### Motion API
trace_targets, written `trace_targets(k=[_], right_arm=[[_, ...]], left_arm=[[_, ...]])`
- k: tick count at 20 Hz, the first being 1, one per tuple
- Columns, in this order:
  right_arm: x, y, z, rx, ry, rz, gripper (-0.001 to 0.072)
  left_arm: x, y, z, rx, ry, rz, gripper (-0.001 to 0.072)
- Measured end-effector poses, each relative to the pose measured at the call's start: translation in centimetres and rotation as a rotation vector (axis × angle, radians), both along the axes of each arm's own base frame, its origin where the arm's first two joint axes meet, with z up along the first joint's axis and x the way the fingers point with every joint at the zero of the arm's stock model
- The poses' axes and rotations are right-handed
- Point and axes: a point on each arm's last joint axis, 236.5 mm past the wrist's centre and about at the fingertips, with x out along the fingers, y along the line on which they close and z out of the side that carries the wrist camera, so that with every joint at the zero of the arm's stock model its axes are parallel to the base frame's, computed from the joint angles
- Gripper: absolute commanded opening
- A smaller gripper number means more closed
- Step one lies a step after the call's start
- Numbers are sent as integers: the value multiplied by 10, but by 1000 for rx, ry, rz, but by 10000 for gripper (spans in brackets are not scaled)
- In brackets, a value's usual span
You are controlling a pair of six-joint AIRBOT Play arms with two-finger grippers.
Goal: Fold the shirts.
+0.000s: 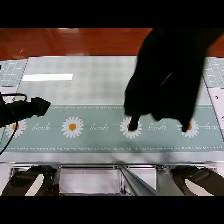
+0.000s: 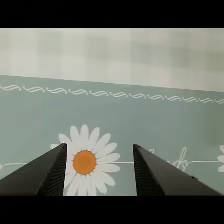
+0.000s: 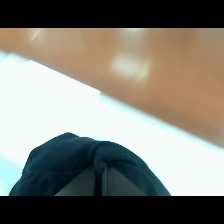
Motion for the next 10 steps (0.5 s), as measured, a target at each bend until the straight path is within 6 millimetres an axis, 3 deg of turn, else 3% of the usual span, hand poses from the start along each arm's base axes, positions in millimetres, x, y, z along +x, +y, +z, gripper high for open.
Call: trace_targets(k=[8, 9, 10], right_arm=[[24, 136, -225, -129, 479, 173, 28], [23, 153, -249, -117, 530, 189, 52], [23, 170, -273, -98, 585, 200, 247]], left_arm=[[-2, -12, 3, -59, 6, -12, 507], [-2, -13, 3, -62, 4, -12, 507], [-1, -13, 3, -62, 3, -12, 507]])
